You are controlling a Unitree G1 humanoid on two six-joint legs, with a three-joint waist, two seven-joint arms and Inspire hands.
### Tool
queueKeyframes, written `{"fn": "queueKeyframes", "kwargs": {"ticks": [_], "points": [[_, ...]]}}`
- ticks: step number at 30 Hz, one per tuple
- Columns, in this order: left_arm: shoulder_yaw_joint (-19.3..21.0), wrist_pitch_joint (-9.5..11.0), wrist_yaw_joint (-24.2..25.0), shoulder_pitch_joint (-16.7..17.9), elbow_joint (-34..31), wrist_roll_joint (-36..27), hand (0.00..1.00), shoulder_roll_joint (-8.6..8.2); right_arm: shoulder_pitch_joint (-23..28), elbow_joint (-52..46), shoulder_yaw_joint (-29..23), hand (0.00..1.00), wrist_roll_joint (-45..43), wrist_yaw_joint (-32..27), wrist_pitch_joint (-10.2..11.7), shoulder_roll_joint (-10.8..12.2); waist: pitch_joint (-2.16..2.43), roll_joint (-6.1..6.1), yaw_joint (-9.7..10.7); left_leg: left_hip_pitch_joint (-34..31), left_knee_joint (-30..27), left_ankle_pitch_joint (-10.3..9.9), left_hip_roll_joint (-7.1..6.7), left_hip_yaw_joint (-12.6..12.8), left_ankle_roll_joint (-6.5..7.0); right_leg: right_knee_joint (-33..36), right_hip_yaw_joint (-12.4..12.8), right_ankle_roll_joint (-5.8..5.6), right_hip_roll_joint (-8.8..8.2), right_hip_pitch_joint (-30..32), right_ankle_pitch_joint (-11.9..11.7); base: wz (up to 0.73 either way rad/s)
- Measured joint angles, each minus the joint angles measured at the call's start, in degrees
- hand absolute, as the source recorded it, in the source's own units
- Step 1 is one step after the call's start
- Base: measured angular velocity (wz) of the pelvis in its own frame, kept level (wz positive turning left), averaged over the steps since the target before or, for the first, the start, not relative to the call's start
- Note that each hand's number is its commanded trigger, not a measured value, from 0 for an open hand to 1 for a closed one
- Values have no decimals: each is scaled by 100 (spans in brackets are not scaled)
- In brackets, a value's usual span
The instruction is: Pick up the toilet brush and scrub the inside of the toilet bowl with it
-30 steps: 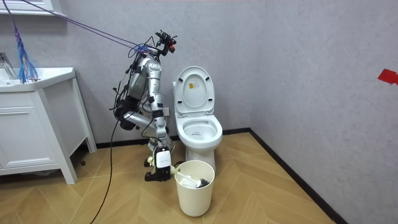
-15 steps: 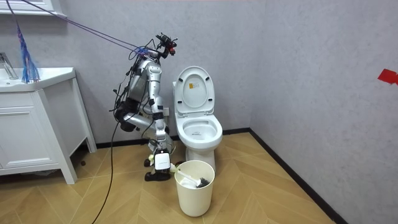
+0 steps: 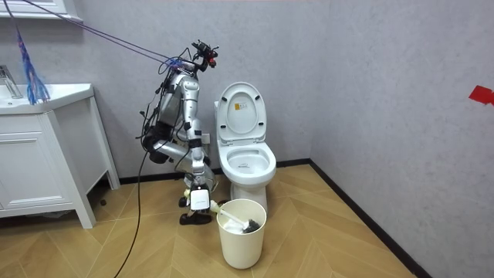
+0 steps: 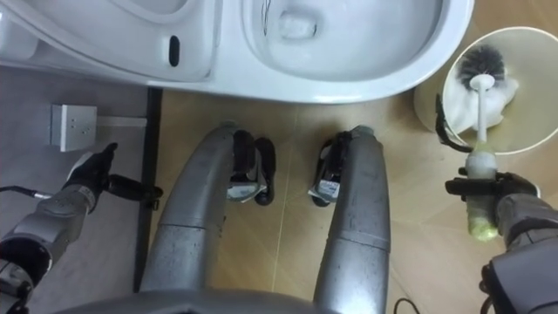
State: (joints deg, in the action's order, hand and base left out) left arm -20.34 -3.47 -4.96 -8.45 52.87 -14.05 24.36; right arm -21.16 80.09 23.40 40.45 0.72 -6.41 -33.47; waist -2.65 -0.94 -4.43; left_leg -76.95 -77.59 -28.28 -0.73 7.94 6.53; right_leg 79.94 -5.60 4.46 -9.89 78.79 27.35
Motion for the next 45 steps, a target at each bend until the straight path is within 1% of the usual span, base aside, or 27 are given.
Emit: {"fn": "queueKeyframes", "kwargs": {"ticks": [5,8,9,10,11,12,13,16,17,18,19,21,23,25,26,27,30,33,35,37,39,40,42,44,45], "points": [[1,2,-10,159,-45,1,0,10,94,-2,3,100,222,18,-1,39,3,0,-7,141,13,-4,3,-27,6,-48,-36,-4,0,-172,1,0],[3,-14,-15,374,-112,0,0,7,297,-2,-8,100,533,51,-32,119,8,0,-10,416,156,-5,6,-45,9,-214,-73,-31,8,-463,-11,0],[3,-19,-21,447,-101,-1,0,7,372,-2,-14,100,616,69,-80,155,10,2,-8,551,260,0,6,-45,7,-320,-84,-55,14,-602,-29,-4],[6,-21,-35,544,-105,-2,0,5,464,-2,-39,100,696,72,-102,197,23,19,-14,700,391,18,3,-38,7,-443,-91,-87,31,-740,-53,-6],[17,-21,-46,593,-103,-2,0,0,502,-2,-60,100,729,73,-114,218,25,19,-19,779,460,28,4,-37,7,-519,-94,-88,45,-820,-77,-9],[36,-25,-61,674,-96,-3,0,-15,587,-1,-92,100,790,73,-122,266,44,32,-24,939,605,57,4,-37,8,-673,-102,-99,71,-976,-121,-9],[43,-26,-68,706,-75,-3,0,-25,625,-1,-98,100,829,76,-121,288,50,33,-26,1012,683,72,7,-41,9,-760,-105,-113,95,-1055,-145,-10],[155,-27,-74,811,103,-8,0,-125,758,16,-139,100,874,89,-123,443,65,48,-16,1522,1165,188,16,-74,51,-1291,-190,-153,140,-1604,-277,-4],[163,-27,-81,814,133,-8,0,-138,797,16,-174,100,866,93,-126,472,75,53,-25,1623,1249,202,17,-91,49,-1388,-211,-161,149,-1718,-298,0],[165,-25,-107,823,196,-8,0,-149,848,18,-238,100,882,99,-135,526,106,63,-29,1776,1392,229,14,-134,43,-1565,-255,-173,173,-1904,-331,0],[225,-31,-123,836,249,-2,0,-169,886,22,-308,100,875,122,-135,578,125,86,-34,1935,1529,255,12,-154,32,-1726,-273,-192,208,-2075,-360,0],[234,-37,-208,874,278,3,0,-211,944,23,-443,100,863,136,-134,648,127,90,-35,2234,1758,295,4,-191,34,-1982,-314,-220,219,-2399,-402,0],[239,-32,-244,966,261,3,0,-246,1009,23,-460,100,871,184,-124,665,141,109,-42,2531,1995,324,-5,-187,43,-2221,-318,-259,237,-2688,-438,-2],[357,-11,-320,1082,234,4,0,-288,1070,23,-515,100,891,251,-115,677,151,150,-43,2766,2192,342,-6,-182,43,-2421,-333,-279,247,-2922,-469,-5],[499,-15,-366,1138,237,16,0,-335,1135,25,-599,100,903,259,-113,709,157,184,-57,2925,2318,350,-5,-187,35,-2555,-340,-293,305,-3079,-482,-4],[627,-16,-392,1222,250,3,0,-362,1190,36,-687,100,911,261,-120,769,157,227,-57,3117,2467,366,-5,-192,20,-2707,-345,-301,325,-3268,-502,-4],[810,-19,-409,1378,283,-5,0,-370,1350,49,-881,100,932,268,-121,879,178,294,-45,3525,2802,406,2,-239,-16,-3081,-380,-321,400,-3702,-572,0],[1028,-19,-444,1391,450,6,0,-402,1398,217,-1157,100,930,269,-122,995,178,321,-34,3910,3070,428,2,-276,-38,-3379,-419,-342,444,-4104,-609,2],[1150,-20,-454,1397,502,4,0,-440,1422,231,-1273,100,943,283,-122,1079,179,319,-25,4110,3248,455,9,-332,-69,-3608,-435,-349,507,-4337,-679,0],[1299,0,-484,1403,467,25,0,-549,1501,230,-1370,100,1112,316,-117,1206,176,318,-23,4369,3532,534,28,-382,-80,-3953,-535,-350,544,-4661,-780,8],[1356,17,-496,1429,428,72,0,-628,1560,230,-1487,100,1115,316,-116,1309,175,310,-40,4574,3727,574,67,-388,-92,-4235,-583,-347,597,-4904,-877,-1],[1380,34,-496,1496,391,88,0,-651,1586,229,-1603,100,1117,323,-116,1382,176,305,-41,4741,3872,603,94,-393,-109,-4398,-611,-344,613,-5093,-947,-7],[1521,76,-491,1572,361,117,0,-715,1658,225,-1759,100,1130,331,-113,1436,175,302,-30,5009,4124,666,89,-392,-117,-4659,-647,-354,626,-5364,-1012,0],[1654,164,-488,1663,328,107,0,-736,1763,220,-1945,100,1145,317,-57,1491,177,323,-30,5274,4366,723,65,-395,-131,-4857,-722,-360,610,-5622,-1042,6],[1763,201,-497,1779,254,111,0,-746,1803,224,-2039,100,1145,309,-55,1530,187,348,-12,5459,4538,770,28,-420,-148,-4962,-733,-364,598,-5784,-1048,11]]}}
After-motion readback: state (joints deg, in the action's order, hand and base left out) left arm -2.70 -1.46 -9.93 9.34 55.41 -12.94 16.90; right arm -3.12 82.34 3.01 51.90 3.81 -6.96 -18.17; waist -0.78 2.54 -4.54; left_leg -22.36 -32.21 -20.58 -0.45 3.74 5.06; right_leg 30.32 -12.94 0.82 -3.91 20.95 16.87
